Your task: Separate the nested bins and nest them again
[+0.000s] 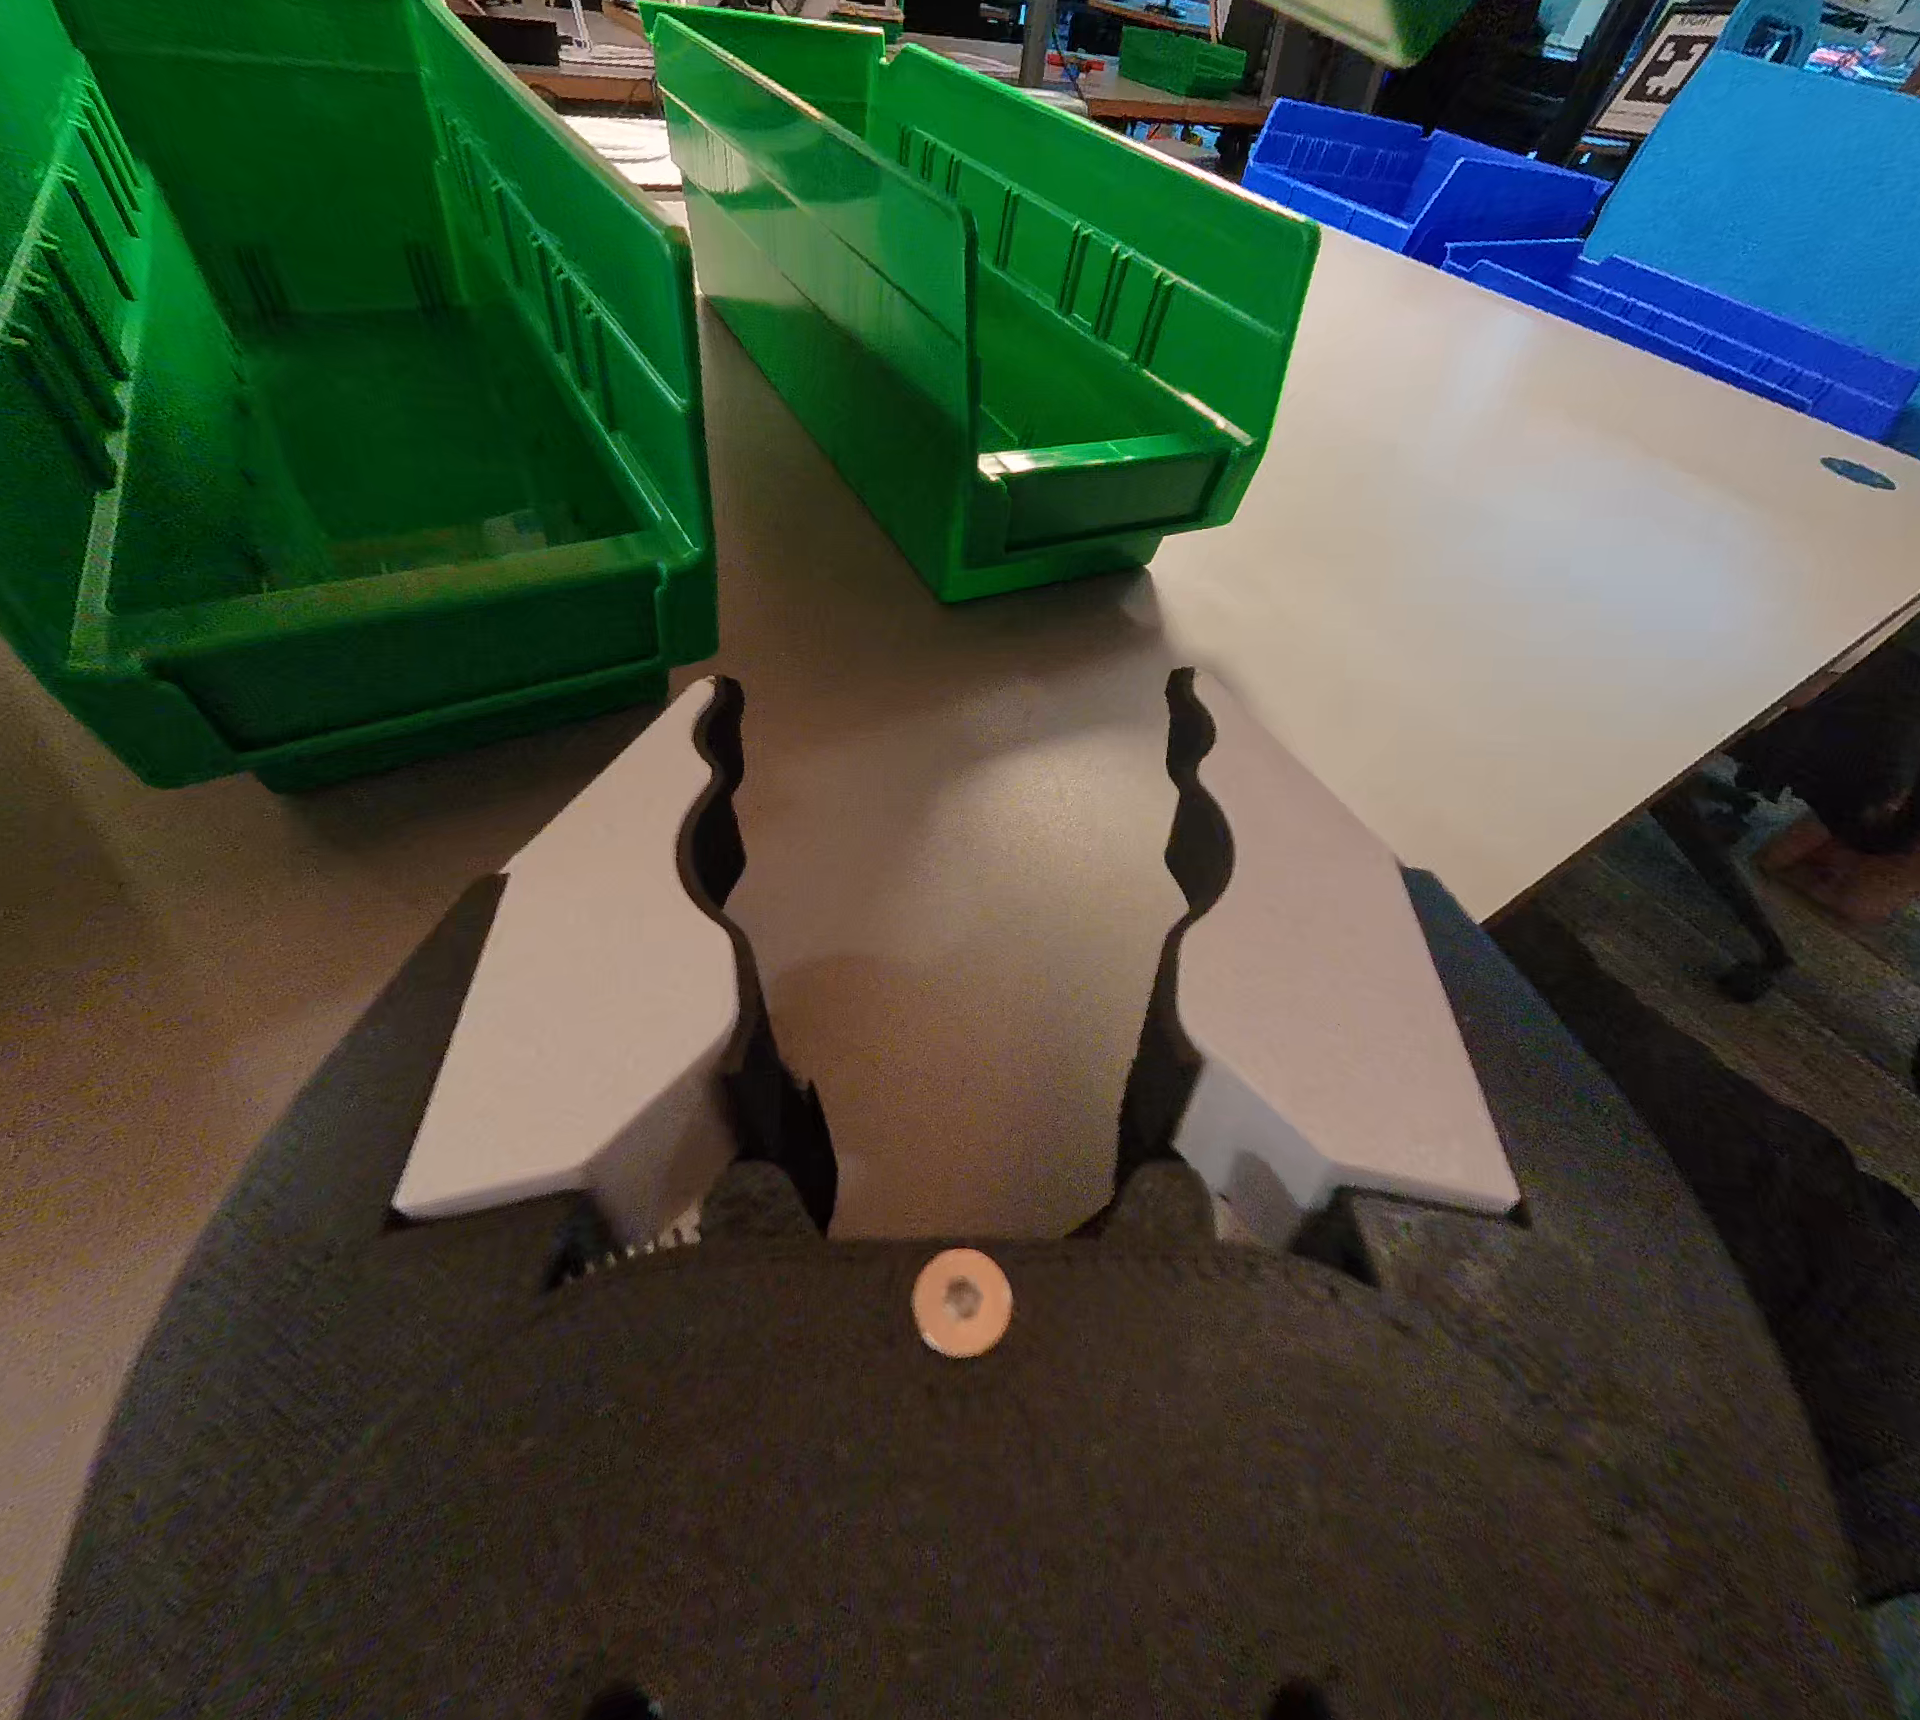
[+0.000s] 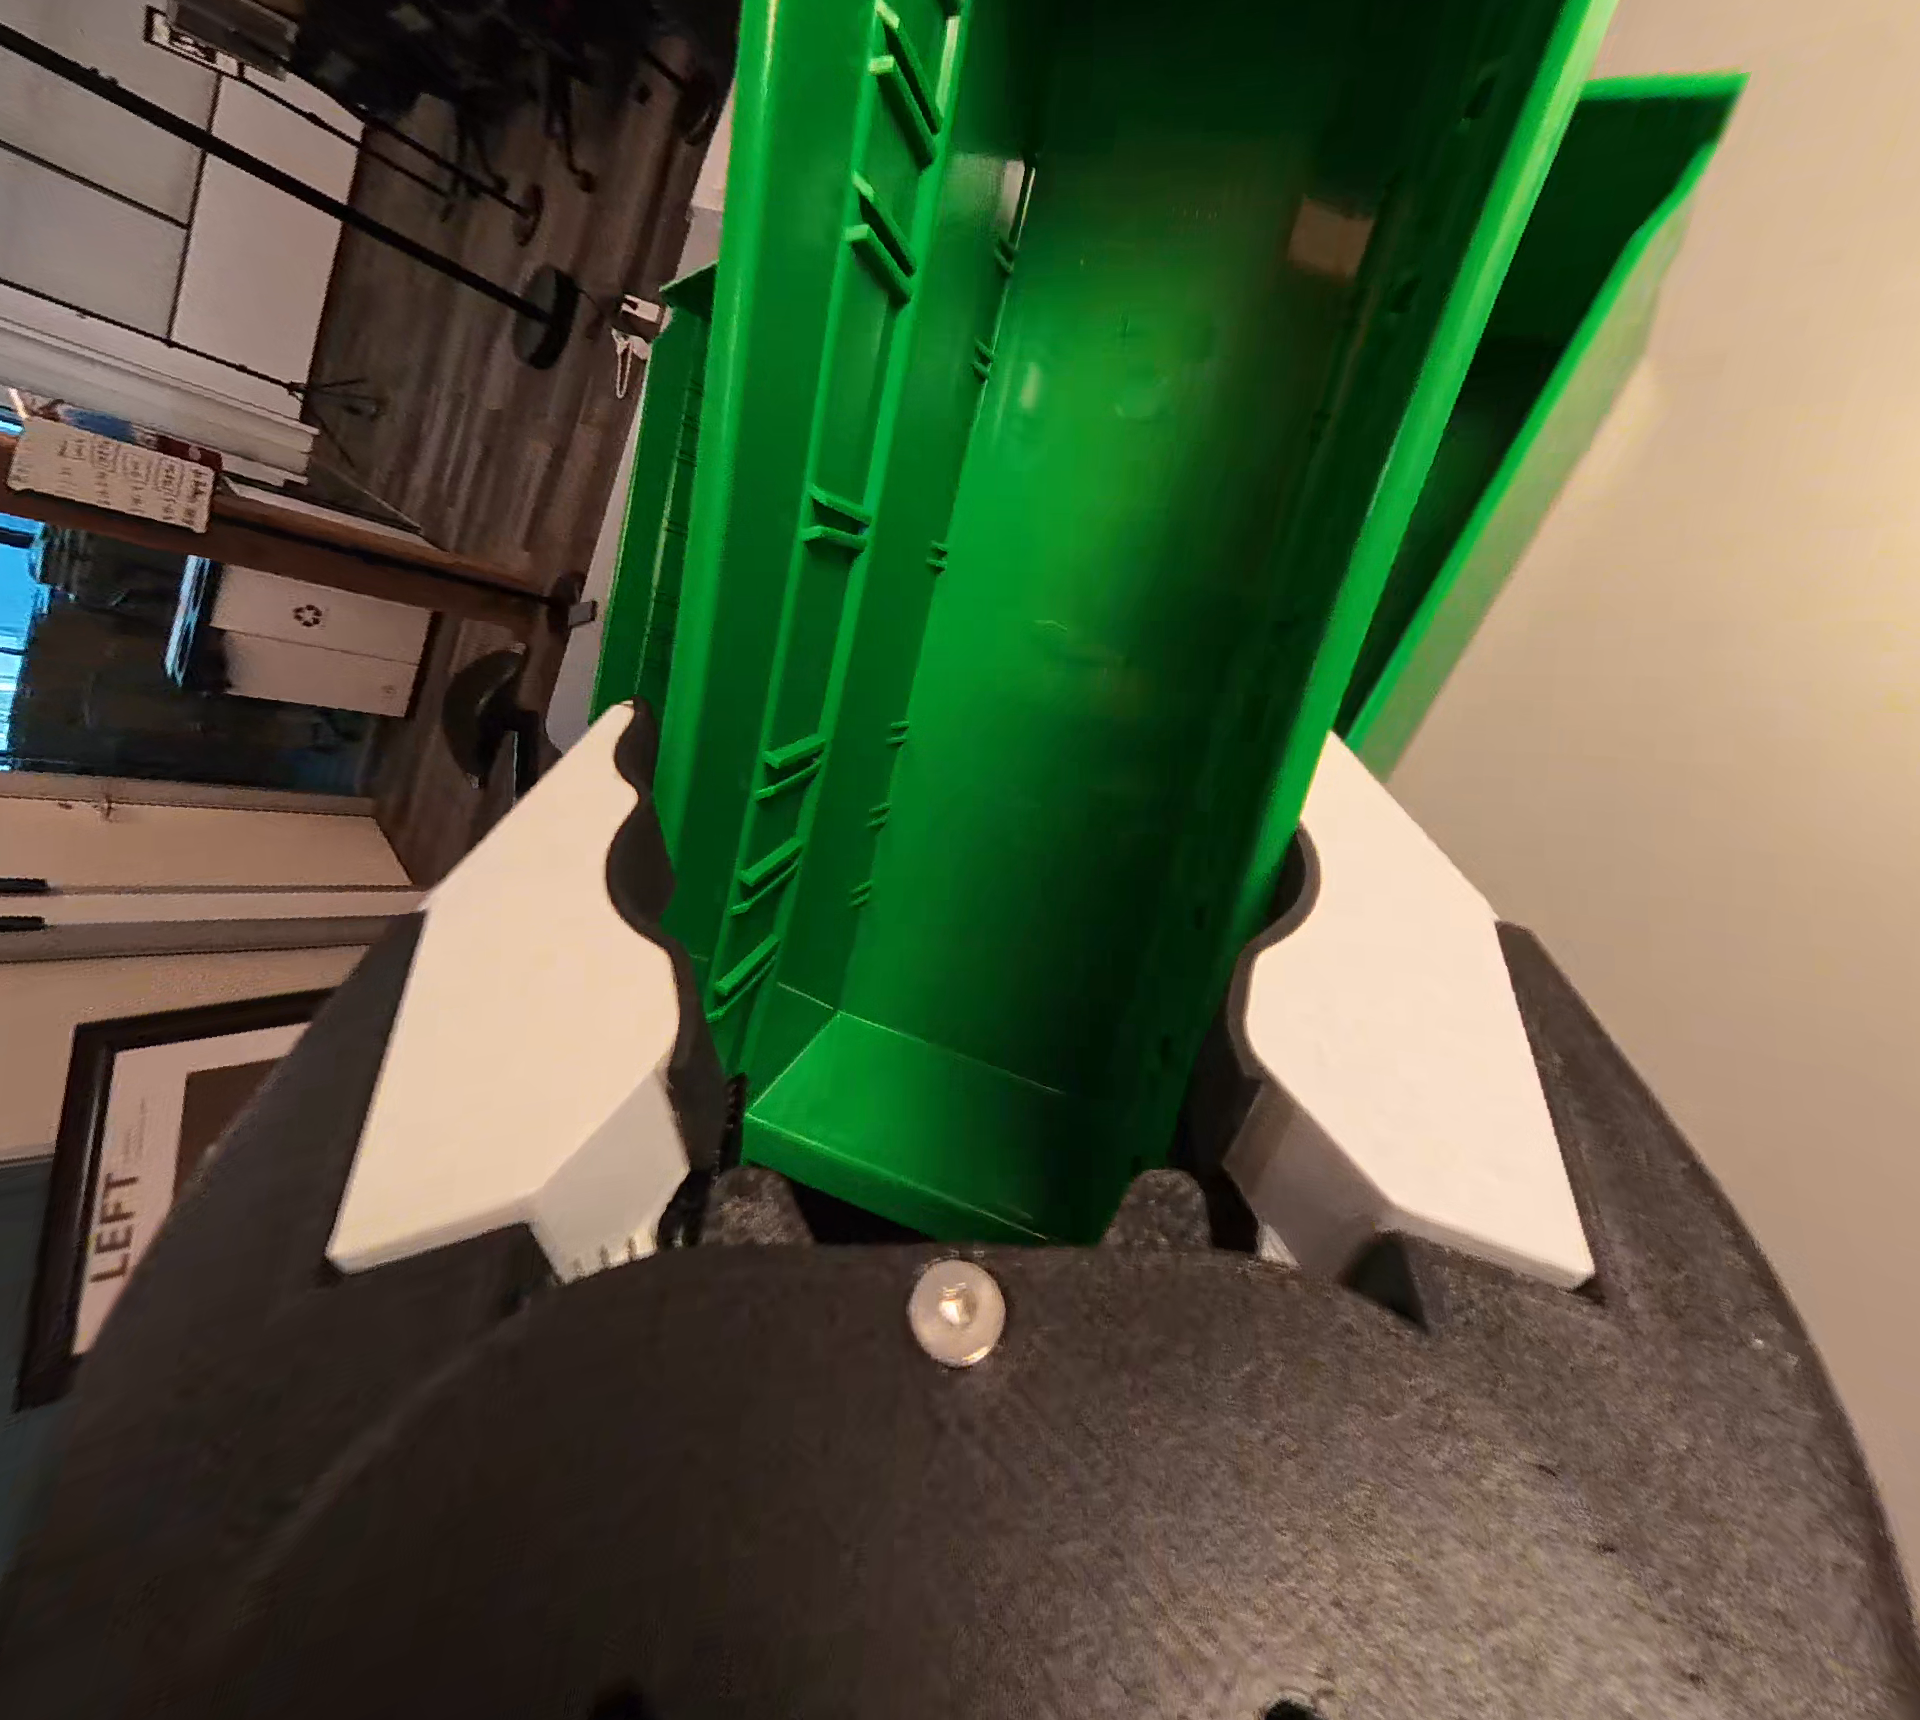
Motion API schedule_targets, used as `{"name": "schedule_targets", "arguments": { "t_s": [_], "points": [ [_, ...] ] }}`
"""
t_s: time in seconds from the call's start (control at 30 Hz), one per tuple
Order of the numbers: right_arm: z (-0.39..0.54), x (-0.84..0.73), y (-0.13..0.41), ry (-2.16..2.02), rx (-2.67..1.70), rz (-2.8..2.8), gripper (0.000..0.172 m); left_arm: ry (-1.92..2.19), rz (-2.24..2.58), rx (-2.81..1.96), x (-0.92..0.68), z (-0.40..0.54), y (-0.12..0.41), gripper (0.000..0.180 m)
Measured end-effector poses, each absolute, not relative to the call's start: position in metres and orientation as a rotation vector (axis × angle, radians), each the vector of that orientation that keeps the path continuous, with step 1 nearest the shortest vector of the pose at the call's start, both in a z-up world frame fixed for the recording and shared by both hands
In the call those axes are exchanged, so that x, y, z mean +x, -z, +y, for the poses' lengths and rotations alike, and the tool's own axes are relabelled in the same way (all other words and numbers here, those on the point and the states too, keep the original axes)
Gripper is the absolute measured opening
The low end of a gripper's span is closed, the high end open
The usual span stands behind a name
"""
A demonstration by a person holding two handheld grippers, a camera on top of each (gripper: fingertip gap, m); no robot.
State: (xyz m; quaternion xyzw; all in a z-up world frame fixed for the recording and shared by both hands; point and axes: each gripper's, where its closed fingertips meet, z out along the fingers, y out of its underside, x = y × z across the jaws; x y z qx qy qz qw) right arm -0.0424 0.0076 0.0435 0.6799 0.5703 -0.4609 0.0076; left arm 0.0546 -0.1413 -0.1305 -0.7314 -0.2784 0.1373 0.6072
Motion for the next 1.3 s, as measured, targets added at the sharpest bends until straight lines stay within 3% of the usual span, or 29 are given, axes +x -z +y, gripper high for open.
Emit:
{"name": "schedule_targets", "arguments": {
  "t_s": [0.23,0.67,1.0,1.3],
  "points": [
    [-0.002,-0.064,0.009,1.220,2.319,1.776,0.116,-0.298,-0.645,-1.680,0.055,-0.142,0.130,0.082],
    [0.006,-0.077,0.054,0.970,2.467,1.909,0.119,-0.300,-0.649,-1.679,0.054,-0.142,0.129,0.082],
    [0.002,-0.085,0.074,0.834,2.527,2.044,0.119,-0.303,-0.645,-1.683,0.054,-0.141,0.130,0.082],
    [-0.018,-0.079,0.061,1.020,2.359,2.088,0.136,-0.283,-0.636,-1.673,0.056,-0.141,0.128,0.083]
  ]
}}
